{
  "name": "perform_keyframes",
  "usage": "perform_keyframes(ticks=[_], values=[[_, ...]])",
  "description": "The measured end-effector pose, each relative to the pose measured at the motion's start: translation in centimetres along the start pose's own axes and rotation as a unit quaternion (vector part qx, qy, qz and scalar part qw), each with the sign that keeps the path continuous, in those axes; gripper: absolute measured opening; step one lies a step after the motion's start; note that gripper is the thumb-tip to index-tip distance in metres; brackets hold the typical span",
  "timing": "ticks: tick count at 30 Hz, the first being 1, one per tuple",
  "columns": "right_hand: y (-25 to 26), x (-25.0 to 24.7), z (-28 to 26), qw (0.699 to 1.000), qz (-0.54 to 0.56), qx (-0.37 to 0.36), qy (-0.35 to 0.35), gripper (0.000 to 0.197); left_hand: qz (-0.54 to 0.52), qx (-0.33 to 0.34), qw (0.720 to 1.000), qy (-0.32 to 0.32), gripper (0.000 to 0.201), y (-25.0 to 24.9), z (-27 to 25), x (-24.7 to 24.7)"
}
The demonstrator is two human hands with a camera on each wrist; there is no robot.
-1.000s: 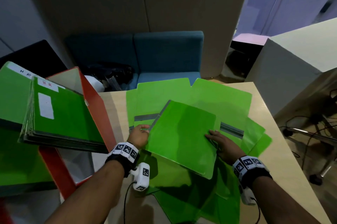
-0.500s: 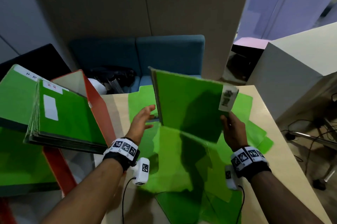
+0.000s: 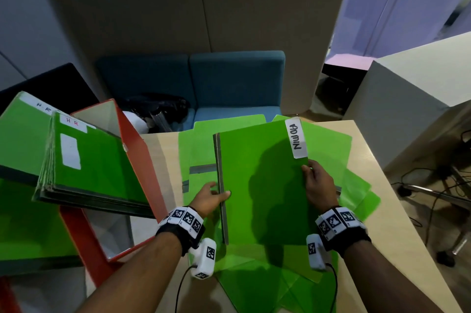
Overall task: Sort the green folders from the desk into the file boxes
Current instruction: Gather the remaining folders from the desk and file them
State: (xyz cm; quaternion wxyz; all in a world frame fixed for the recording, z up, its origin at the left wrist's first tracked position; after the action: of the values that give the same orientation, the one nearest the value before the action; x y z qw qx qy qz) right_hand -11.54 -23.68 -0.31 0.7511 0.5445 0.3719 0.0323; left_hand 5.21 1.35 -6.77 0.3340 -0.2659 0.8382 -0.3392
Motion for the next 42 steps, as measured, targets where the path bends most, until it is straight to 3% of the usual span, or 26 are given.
perform_keyframes(ticks=[3,6,10,12,15,18,20,21,25,27,31,35,38,40,42], values=[[0.8,0.4,-0.5,1.0,0.004,0.01,0.007,0.024,-0.003,0.03,1.0,0.005,0.049,0.1,-0.3,0.8],[1.0,0.9,-0.4,0.999,-0.003,0.042,0.023,0.028,-0.078,0.092,0.992,-0.027,0.057,-0.7,-0.6,0.0],[1.6,0.7,0.0,0.998,0.007,0.053,0.014,0.023,-0.111,0.125,0.985,-0.043,0.02,-1.5,-1.1,-1.2],[2.1,0.9,0.4,0.999,-0.006,0.046,0.02,0.024,-0.112,0.131,0.985,-0.028,0.023,-1.8,-2.0,-1.7],[3.7,1.8,1.4,0.999,-0.027,0.013,0.034,0.026,-0.151,0.154,0.976,-0.043,0.044,-2.5,-3.9,-4.0],[7.0,3.4,2.2,0.998,-0.03,-0.028,0.039,0.027,-0.225,0.184,0.951,-0.104,0.026,-4.3,-6.6,-7.4],[10.1,5.2,2.5,0.997,-0.009,-0.071,0.038,0.029,-0.295,0.2,0.924,-0.135,0.012,-5.7,-8.3,-10.0],[11.9,6.4,2.6,0.995,0.012,-0.089,0.043,0.031,-0.317,0.212,0.911,-0.157,0.017,-6.4,-9.4,-11.5],[19.5,11.4,1.5,0.977,0.079,-0.184,0.074,0.055,-0.326,0.262,0.865,-0.276,0.006,-7.7,-14.0,-18.5],[23.2,13.8,0.0,0.962,0.071,-0.251,0.085,0.062,-0.325,0.279,0.833,-0.349,0.017,-7.7,-16.8,-22.3],[29.7,18.4,-4.9,0.92,0.07,-0.367,0.115,0.06,-0.359,0.311,0.752,-0.457,0.026,-6.6,-22.7,-29.1],[35.8,21.8,-11.1,0.869,0.103,-0.46,0.151,0.061,-0.371,0.328,0.687,-0.532,0.018,-5.1,-28.7,-33.9],[39.5,24.4,-15.4,0.828,0.11,-0.507,0.213,0.062,-0.375,0.361,0.609,-0.599,0.009,-3.9,-33.3,-37.2],[41.6,25.9,-18.3,0.806,0.115,-0.523,0.252,0.063,-0.371,0.367,0.557,-0.646,0.027,-2.8,-36.1,-38.7],[43.4,27.1,-21.2,0.782,0.127,-0.541,0.283,0.064,-0.372,0.37,0.52,-0.674,0.009,-1.2,-38.1,-40.0]])
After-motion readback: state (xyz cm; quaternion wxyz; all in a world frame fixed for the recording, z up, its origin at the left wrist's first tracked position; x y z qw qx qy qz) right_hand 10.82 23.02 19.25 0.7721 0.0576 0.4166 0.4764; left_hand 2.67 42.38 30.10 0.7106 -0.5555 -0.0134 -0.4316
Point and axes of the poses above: each hand's wrist, its own z-axis towards the middle knuckle, its own x-axis out of the palm, y = z × x, the point moved 7 cm from there along z, towards the middle knuckle, and after that the axes turned 5 degrees about -y, right-handed, at the moved point
